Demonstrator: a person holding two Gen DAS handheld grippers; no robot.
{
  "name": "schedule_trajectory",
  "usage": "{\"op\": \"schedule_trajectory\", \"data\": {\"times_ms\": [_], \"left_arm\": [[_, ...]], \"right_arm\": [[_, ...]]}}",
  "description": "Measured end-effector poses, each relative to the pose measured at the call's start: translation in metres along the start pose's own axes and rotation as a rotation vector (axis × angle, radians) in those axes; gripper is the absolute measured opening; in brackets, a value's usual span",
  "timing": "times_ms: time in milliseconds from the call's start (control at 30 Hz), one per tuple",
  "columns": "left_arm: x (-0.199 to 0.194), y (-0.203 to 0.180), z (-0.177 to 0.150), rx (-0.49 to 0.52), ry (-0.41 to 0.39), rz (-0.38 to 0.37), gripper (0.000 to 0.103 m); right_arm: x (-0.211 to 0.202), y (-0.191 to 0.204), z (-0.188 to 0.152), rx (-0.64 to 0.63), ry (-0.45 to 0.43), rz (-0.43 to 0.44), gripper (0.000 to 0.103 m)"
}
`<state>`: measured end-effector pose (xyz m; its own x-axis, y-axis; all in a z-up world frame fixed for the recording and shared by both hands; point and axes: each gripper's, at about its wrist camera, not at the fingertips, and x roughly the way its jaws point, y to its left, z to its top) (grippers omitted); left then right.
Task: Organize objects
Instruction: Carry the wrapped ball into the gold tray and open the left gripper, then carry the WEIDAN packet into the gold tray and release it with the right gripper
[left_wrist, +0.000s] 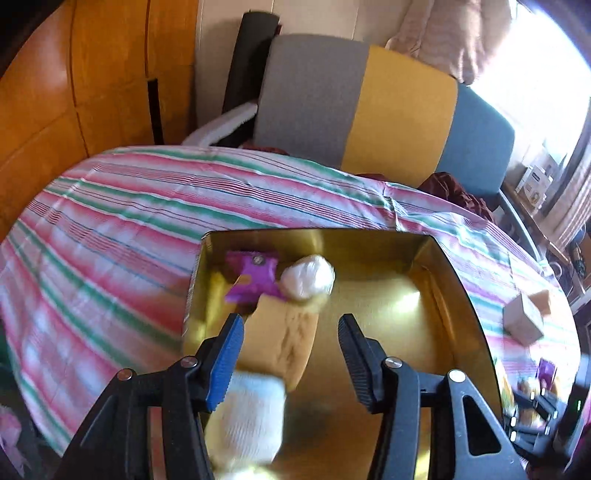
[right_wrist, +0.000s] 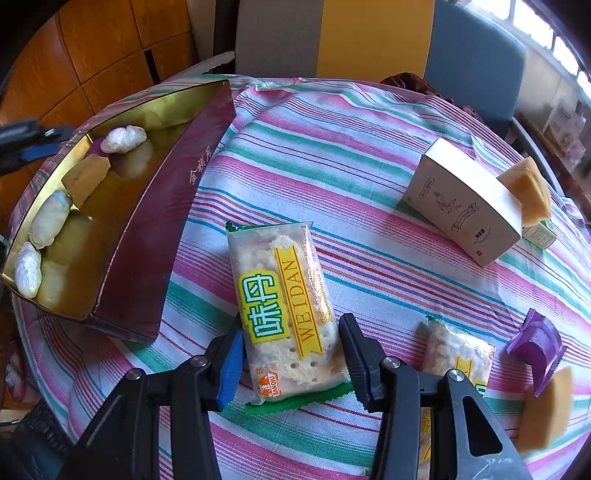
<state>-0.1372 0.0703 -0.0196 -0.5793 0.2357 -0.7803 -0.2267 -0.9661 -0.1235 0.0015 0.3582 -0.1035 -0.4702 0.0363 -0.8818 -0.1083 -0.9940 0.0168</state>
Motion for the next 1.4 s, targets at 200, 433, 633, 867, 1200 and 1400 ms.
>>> {"op": "schedule_trajectory", "data": {"times_ms": [200,433,633,867,1200,1400], "left_arm": [[-0.032,0.002,-0.04,0.025,-0.01,0.009,0.054],[-0.058,0.005,-0.066,0.053,-0.066,0.033,0.054],[-0.067,0.009,-0.074,0.054,-0.091,0.03,0.054],[-0.066,0.021,-0.078,0.021,-0.083,0.028,0.054],[-0.059,0.048,-0.081,-0.031,-0.072,0.037,0.054],[-0.058,0.067,-0.084,-0.079,-0.068,0.039,0.054]], "right_arm": [[0.0,-0.001,-0.001,0.007,-0.006,0.0,0.05],[-0.005,-0.003,0.003,0.045,0.01,-0.015,0.049],[-0.046,0.007,0.03,0.107,-0.078,0.056,0.049],[-0.049,0.084,0.076,0.019,-0.036,0.171,0.049],[0.018,0.162,0.121,0.034,0.136,0.144,0.049],[0.061,0.178,0.142,0.132,0.218,0.1,0.052]]}}
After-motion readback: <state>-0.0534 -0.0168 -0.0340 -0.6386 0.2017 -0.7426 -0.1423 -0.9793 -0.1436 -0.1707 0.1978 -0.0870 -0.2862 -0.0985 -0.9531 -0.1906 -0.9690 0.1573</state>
